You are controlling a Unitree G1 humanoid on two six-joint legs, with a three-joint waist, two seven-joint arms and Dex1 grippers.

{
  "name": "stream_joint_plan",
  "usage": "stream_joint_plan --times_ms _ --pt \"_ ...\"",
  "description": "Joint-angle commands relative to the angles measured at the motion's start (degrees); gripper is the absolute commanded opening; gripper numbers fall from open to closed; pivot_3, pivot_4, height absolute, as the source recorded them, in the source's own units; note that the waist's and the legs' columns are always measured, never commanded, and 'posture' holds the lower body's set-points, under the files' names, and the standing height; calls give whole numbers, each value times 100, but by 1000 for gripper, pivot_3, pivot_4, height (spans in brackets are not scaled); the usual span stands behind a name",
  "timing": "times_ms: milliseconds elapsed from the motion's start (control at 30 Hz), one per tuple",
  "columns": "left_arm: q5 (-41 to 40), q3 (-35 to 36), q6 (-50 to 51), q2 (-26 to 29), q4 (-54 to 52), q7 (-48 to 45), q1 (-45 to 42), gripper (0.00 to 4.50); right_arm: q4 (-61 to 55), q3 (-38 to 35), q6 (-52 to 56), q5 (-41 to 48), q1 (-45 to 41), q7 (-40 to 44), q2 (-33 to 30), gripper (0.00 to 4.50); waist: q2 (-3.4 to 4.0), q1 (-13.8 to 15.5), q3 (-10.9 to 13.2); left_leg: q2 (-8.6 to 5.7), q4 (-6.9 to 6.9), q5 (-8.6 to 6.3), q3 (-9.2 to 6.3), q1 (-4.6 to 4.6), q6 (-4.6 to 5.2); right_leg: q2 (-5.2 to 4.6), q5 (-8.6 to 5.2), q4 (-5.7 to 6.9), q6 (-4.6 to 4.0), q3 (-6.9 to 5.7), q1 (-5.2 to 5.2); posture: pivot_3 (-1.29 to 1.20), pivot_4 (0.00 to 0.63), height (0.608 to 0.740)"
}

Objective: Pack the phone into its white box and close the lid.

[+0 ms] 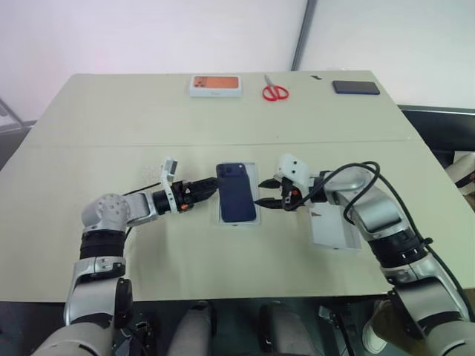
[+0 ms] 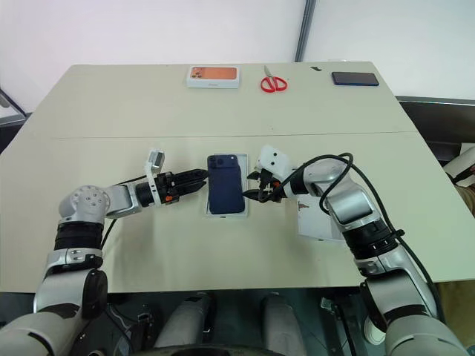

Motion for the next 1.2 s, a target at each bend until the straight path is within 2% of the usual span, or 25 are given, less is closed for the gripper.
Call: stream_joint_plan --times_ms 33,300,567,700,1000,1200 --pt "3 9 -69 -121 -286 43 12 4471 37 -4 -135 -15 -183 -29 89 2489 0 1 0 0 0 0 0 0 0 0 0 0 0 0 0 0 150 740" --pt "353 81 -669 -420 45 314 -190 4471 92 15 -183 -49 -177 -127 154 2489 0 2 0 0 1 0 0 0 0 1 0 1 0 -1 0 0 150 740" --pt "529 -123 -843 -521 34 136 -300 4471 75 36 -188 -81 -162 -144 186 2489 0 0 0 -2 2 0 0 0 0 1 0 2 1 -1 0 0 150 740" --pt "495 92 -910 -581 198 252 -499 4471 53 50 -173 -78 -139 -164 202 2489 0 2 0 -2 2 0 0 0 0 2 1 3 1 -1 0 0 150 740" --pt "743 -230 -1140 -595 109 39 -360 4471 127 30 -201 -87 -194 -206 246 2489 0 -3 0 -2 3 0 0 0 0 2 1 3 1 -1 0 0 150 740" --pt "584 58 -1188 -767 80 168 -439 4471 171 -6 -208 -68 -188 -257 247 2489 0 -2 0 -2 3 0 0 0 0 3 1 5 1 -1 0 0 150 740"
